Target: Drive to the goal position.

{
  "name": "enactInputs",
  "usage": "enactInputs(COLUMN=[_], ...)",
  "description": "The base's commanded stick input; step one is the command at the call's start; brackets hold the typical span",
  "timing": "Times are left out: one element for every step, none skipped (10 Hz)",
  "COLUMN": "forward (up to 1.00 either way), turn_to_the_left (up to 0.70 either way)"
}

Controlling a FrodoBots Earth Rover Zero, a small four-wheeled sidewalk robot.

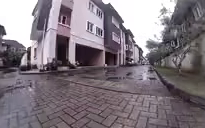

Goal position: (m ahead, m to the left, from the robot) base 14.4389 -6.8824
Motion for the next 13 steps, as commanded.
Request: enactInputs(forward=[0.70, 0.70, 0.70, 0.70, 0.70, 0.70, 0.70, 0.70, 0.70, 0.70, 0.70, 0.70, 0.70], turn_to_the_left=[0.00, 0.00, 0.00, 0.00, 0.00, 0.00, 0.00, 0.00, 0.00, 0.00, -0.08, -0.31, -0.35])
